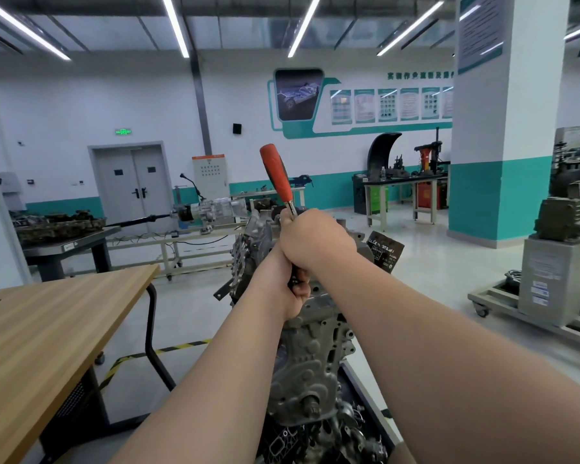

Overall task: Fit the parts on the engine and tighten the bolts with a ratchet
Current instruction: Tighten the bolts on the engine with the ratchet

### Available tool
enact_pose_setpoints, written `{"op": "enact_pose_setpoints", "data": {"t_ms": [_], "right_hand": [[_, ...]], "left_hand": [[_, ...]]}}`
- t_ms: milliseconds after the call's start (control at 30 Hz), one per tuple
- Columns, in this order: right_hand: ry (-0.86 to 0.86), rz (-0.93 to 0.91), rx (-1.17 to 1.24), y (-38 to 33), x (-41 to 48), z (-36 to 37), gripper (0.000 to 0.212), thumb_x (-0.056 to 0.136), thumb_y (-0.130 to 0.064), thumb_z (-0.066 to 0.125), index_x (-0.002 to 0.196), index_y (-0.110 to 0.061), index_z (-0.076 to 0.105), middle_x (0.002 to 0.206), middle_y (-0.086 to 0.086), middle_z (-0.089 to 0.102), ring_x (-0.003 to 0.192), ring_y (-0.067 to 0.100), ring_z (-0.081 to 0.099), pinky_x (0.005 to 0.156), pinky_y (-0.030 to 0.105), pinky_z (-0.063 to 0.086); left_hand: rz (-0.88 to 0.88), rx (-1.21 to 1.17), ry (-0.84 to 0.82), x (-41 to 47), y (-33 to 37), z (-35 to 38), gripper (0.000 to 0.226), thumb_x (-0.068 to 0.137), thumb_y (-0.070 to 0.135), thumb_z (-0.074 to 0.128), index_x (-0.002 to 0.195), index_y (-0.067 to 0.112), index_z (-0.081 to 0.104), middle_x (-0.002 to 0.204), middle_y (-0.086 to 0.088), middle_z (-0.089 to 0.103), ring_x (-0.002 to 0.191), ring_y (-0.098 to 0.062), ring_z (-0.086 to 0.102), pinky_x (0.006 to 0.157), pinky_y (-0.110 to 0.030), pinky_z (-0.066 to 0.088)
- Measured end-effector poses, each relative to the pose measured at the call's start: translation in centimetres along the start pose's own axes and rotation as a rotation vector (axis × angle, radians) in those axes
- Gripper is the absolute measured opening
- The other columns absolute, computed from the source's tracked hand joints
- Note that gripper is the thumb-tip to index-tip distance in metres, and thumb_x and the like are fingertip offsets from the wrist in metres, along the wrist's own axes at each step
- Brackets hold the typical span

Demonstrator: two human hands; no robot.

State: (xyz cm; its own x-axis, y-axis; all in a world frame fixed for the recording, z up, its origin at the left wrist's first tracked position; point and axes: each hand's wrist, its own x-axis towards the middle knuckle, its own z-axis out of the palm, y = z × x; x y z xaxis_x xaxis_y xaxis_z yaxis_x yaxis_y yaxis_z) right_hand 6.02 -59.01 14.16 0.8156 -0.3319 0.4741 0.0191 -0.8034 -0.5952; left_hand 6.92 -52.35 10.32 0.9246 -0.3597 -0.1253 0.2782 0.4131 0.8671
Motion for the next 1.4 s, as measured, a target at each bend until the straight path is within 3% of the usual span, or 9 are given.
{"op": "enact_pose_setpoints", "data": {"t_ms": [100,167,267,367,567,733,1000,1200,1400], "right_hand": [[-0.057,0.004,-0.037,0.0,0.1,-0.1,0.046,0.096,-0.057,0.032,0.070,-0.022,0.044,0.066,0.001,0.060,0.062,0.020,0.060,0.057,0.032,0.047],[-0.098,-0.075,-0.236,-0.1,-0.2,-0.5,0.048,0.097,-0.059,0.030,0.073,-0.020,0.048,0.066,0.000,0.059,0.060,0.019,0.059,0.055,0.031,0.047],[0.037,-0.405,-0.756,-0.8,-0.5,-0.9,0.053,0.098,-0.060,0.030,0.069,-0.019,0.048,0.059,-0.004,0.051,0.047,0.013,0.049,0.044,0.024,0.032],[0.106,-0.637,-0.918,-1.7,-0.7,-0.7,0.054,0.099,-0.058,0.032,0.064,-0.019,0.044,0.058,-0.005,0.048,0.045,0.014,0.043,0.043,0.024,0.026],[0.085,-0.311,-0.541,-0.8,-0.3,-0.4,0.045,0.101,-0.047,0.035,0.065,-0.020,0.036,0.064,-0.001,0.051,0.053,0.016,0.049,0.046,0.027,0.028],[0.050,-0.215,-0.417,-0.6,-0.3,-0.7,0.041,0.098,-0.046,0.039,0.066,-0.021,0.035,0.067,0.000,0.053,0.057,0.018,0.049,0.048,0.029,0.027],[-0.052,-0.005,-0.119,-0.4,-0.2,-0.9,0.046,0.097,-0.055,0.032,0.078,-0.017,0.051,0.070,0.002,0.058,0.064,0.019,0.056,0.058,0.031,0.043],[-0.348,0.250,0.182,-0.7,-1.1,-1.3,0.045,0.096,-0.050,0.044,0.084,-0.008,0.056,0.052,0.005,0.055,0.033,0.018,0.051,0.037,0.017,0.042],[-0.132,-0.069,-0.479,-0.9,-2.0,-1.0,0.020,0.090,-0.022,0.052,0.073,-0.012,0.046,0.067,0.000,0.054,0.054,0.016,0.049,0.046,0.025,0.030]], "left_hand": [[0.003,-0.008,0.014,0.0,0.1,0.0,0.041,0.089,0.058,0.058,0.072,0.021,0.051,0.053,0.005,0.039,0.039,-0.005,0.028,0.032,-0.017,0.017],[-0.004,-0.025,0.030,0.2,0.0,-0.3,0.036,0.091,0.051,0.059,0.071,0.022,0.051,0.047,0.007,0.039,0.038,-0.004,0.029,0.030,-0.017,0.017],[-0.033,-0.099,0.038,0.5,-0.4,-0.7,0.029,0.097,0.026,0.052,0.069,0.021,0.046,0.047,0.007,0.041,0.035,-0.005,0.030,0.031,-0.016,0.017],[-0.034,-0.169,0.079,0.9,-0.6,-1.0,0.029,0.094,0.015,0.044,0.066,0.022,0.042,0.045,0.006,0.040,0.031,-0.007,0.028,0.035,-0.016,0.015],[-0.027,-0.104,0.009,1.0,-0.5,-1.2,0.034,0.095,0.036,0.058,0.066,0.020,0.050,0.046,0.005,0.045,0.033,-0.006,0.034,0.031,-0.016,0.020],[-0.034,-0.104,-0.017,0.5,-0.4,-0.8,0.036,0.095,0.044,0.058,0.069,0.020,0.051,0.047,0.005,0.045,0.034,-0.006,0.033,0.031,-0.017,0.019],[-0.095,-0.221,-0.013,0.6,-0.8,-1.4,0.035,0.095,0.035,0.054,0.065,0.018,0.048,0.052,0.007,0.043,0.041,-0.005,0.033,0.030,-0.015,0.020],[-0.022,-0.317,-0.043,0.4,-0.4,-1.1,0.034,0.096,0.014,0.029,0.072,0.009,0.052,0.047,-0.001,0.044,0.033,-0.010,0.038,0.030,-0.014,0.019],[-0.033,-0.242,0.036,0.1,-1.1,-1.1,0.034,0.091,0.001,0.030,0.062,0.016,0.041,0.038,0.003,0.037,0.028,-0.011,0.029,0.037,-0.018,0.018]]}}
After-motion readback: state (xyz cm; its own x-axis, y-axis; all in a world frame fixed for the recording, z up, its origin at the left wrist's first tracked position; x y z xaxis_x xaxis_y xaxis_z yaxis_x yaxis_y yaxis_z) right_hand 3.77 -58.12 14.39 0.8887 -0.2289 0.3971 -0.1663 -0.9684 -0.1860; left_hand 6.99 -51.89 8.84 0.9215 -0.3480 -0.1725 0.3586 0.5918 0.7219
